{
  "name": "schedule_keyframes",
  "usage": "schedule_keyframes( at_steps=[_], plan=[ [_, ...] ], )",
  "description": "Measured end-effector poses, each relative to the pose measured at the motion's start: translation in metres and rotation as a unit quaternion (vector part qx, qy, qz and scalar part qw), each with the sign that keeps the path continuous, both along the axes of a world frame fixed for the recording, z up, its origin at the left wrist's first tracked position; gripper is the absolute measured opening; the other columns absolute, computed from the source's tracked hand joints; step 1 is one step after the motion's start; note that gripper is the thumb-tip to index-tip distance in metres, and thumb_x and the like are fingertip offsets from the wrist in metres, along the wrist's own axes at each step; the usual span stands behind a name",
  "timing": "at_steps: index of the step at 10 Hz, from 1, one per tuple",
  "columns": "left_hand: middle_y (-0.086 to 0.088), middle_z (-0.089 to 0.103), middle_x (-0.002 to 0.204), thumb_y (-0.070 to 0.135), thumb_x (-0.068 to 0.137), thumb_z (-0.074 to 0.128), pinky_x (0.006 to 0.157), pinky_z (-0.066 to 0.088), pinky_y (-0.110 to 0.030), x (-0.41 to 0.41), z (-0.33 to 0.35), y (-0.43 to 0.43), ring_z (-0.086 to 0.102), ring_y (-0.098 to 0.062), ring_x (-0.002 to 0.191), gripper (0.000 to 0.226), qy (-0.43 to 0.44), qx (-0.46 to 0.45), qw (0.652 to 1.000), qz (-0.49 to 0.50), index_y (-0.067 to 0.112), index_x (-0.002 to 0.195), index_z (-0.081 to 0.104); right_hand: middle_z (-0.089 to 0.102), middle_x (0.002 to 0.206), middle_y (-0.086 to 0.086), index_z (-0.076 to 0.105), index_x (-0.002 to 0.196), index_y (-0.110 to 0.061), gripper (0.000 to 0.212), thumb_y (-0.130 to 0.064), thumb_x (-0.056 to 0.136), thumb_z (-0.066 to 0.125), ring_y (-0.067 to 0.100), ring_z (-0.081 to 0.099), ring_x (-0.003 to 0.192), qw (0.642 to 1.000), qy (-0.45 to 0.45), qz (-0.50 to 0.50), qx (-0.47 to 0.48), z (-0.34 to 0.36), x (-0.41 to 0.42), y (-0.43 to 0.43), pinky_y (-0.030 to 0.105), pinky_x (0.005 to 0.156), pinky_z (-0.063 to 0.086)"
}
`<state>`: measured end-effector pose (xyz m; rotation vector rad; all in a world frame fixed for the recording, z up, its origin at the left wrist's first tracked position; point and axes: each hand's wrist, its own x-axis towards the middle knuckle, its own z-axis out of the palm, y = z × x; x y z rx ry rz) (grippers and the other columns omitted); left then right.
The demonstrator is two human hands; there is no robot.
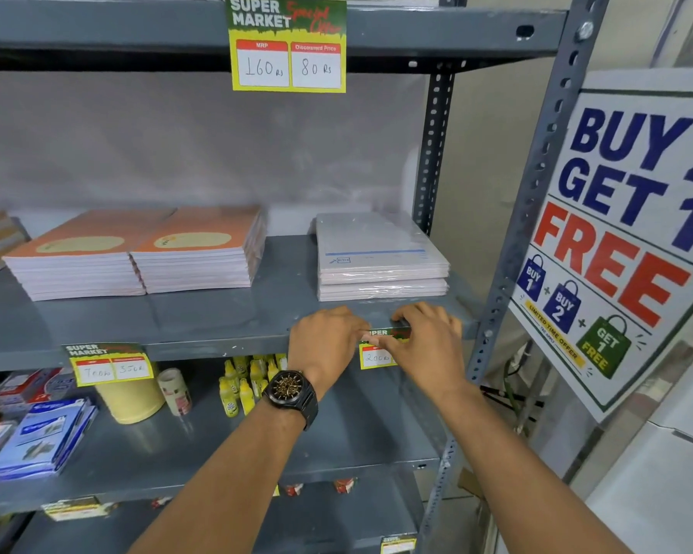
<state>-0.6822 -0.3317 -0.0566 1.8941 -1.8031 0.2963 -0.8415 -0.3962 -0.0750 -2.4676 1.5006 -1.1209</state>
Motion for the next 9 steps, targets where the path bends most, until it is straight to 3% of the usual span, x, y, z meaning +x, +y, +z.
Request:
schedule_keyframes(
  at_steps=[2,3,4,6,7,8,9],
  plan=[
    [0.007,0.072,0.100,0.036,0.092,0.056,0.069,0.055,-0.038,0.000,0.000,0.002,0.066,-0.021,0.090,0.018,0.029,0.004,1.000,-0.002,0.037,0.101,0.072,0.070,0.091,-0.012,0.073,0.091,-0.029,0.029,-0.038,0.066,0.084,0.015,0.058,0.089,0.991,-0.067,0.101,0.050,0.005,-0.021,-0.015,0.037,0.085,0.046],
    [0.008,0.072,0.100,0.037,0.093,0.056,0.069,0.054,-0.035,0.001,0.000,0.001,0.066,-0.017,0.091,0.020,0.034,0.004,0.999,-0.005,0.036,0.103,0.073,0.071,0.095,-0.012,0.075,0.096,-0.026,0.027,-0.026,0.070,0.084,0.010,0.060,0.096,0.980,-0.105,0.140,0.099,0.009,-0.038,-0.022,0.030,0.088,0.049],
    [0.008,0.073,0.098,0.037,0.092,0.057,0.069,0.055,-0.037,0.002,-0.001,0.000,0.066,-0.017,0.089,0.020,0.044,0.004,0.999,-0.008,0.035,0.102,0.074,0.072,0.096,-0.010,0.076,0.096,-0.024,0.026,-0.023,0.071,0.084,0.009,0.060,0.096,0.981,-0.102,0.133,0.093,0.006,-0.038,-0.025,0.021,0.085,0.046],
    [0.008,0.071,0.101,0.039,0.092,0.055,0.072,0.054,-0.036,-0.001,0.001,0.004,0.065,-0.018,0.093,0.021,0.055,0.017,0.998,-0.006,0.035,0.104,0.071,0.072,0.094,-0.007,0.073,0.096,-0.023,0.021,-0.024,0.075,0.079,0.017,0.060,0.090,0.995,-0.056,0.082,0.021,0.004,-0.031,-0.012,0.037,0.083,0.049],
    [0.005,0.067,0.105,0.041,0.092,0.055,0.072,0.052,-0.037,-0.003,0.004,0.011,0.063,-0.022,0.096,0.021,0.078,0.035,0.996,-0.013,0.033,0.107,0.068,0.070,0.098,-0.002,0.069,0.101,-0.021,0.021,-0.027,0.081,0.071,0.023,0.060,0.093,0.998,0.010,0.054,0.024,0.011,-0.024,0.005,0.039,0.083,0.049],
    [0.002,0.066,0.113,0.044,0.091,0.056,0.082,0.052,-0.039,0.006,0.003,0.029,0.062,-0.024,0.104,0.031,0.111,0.018,0.993,-0.044,0.028,0.117,0.061,0.068,0.104,0.002,0.067,0.105,-0.018,0.024,-0.029,0.083,0.069,0.026,0.060,0.100,0.999,0.000,0.035,0.015,0.017,-0.020,0.025,0.034,0.083,0.048],
    [0.005,0.068,0.113,0.049,0.091,0.053,0.094,0.043,-0.038,0.025,0.004,0.052,0.059,-0.021,0.107,0.044,0.112,-0.062,0.992,-0.012,0.027,0.129,0.050,0.067,0.109,-0.004,0.067,0.107,-0.020,0.025,-0.030,0.085,0.070,0.015,0.058,0.107,0.989,-0.140,0.040,-0.019,0.040,-0.026,0.060,0.025,0.090,0.042]
  ],
)
